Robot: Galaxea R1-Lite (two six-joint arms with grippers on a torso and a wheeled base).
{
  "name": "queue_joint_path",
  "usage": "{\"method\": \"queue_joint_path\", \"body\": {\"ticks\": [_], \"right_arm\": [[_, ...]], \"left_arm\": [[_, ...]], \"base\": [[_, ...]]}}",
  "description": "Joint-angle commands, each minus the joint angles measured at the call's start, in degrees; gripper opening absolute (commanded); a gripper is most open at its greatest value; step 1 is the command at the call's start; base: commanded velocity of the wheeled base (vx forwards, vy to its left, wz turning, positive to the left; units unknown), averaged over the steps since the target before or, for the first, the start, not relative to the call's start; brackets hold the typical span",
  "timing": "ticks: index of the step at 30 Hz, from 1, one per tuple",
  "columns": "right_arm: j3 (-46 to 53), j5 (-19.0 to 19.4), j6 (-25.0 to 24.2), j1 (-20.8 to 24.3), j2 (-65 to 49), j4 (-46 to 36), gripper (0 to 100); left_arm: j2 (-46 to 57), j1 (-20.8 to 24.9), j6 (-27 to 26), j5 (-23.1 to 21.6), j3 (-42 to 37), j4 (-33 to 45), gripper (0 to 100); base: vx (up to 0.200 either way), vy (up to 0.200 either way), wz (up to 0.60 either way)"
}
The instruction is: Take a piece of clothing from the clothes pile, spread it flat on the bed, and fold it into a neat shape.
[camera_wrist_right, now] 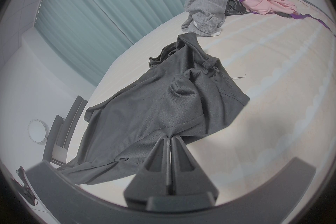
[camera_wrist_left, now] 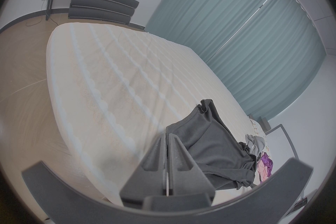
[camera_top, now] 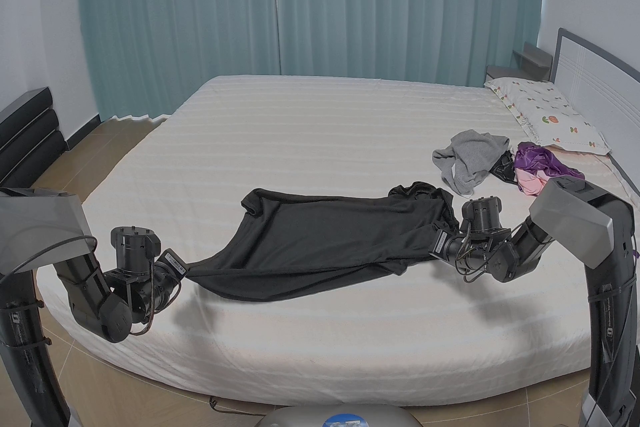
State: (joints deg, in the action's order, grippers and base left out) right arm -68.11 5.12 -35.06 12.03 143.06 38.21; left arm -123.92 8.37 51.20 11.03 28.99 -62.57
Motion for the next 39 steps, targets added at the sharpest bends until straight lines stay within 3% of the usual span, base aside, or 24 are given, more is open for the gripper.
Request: {"method": "queue_joint_path", "body": {"ticks": [1, 17, 24, 28, 31, 39], "right_arm": [[4.8, 0.6, -0.2, -1.1, -5.7, 0.2, 0], [31.6, 7.1, 0.5, -5.8, -31.9, -1.0, 0], [37.9, 7.7, 0.7, -5.8, -39.3, -1.6, 0], [38.8, 8.7, 1.2, -5.8, -42.9, -6.2, 0], [38.8, 9.6, 2.6, -5.9, -42.4, -10.1, 0], [36.0, 9.4, 8.3, -5.7, -31.7, -9.9, 0]], "left_arm": [[0.4, 0.2, -0.1, 0.0, -0.6, 0.0, 0], [4.1, 2.7, -2.8, 0.0, -3.8, 0.5, 0], [5.7, 3.8, -3.1, 0.0, -4.8, 0.7, 0], [5.7, 4.5, -4.4, 0.1, -5.6, 0.8, 0], [5.4, 4.7, -4.9, 0.1, -5.6, 0.8, 0], [4.5, 4.7, -4.9, 0.0, -5.6, 0.8, 0]], "base": [[0.000, 0.000, 0.00], [0.000, 0.000, 0.00], [0.000, 0.000, 0.00], [0.000, 0.000, 0.00], [0.000, 0.000, 0.00], [0.000, 0.000, 0.00]]}}
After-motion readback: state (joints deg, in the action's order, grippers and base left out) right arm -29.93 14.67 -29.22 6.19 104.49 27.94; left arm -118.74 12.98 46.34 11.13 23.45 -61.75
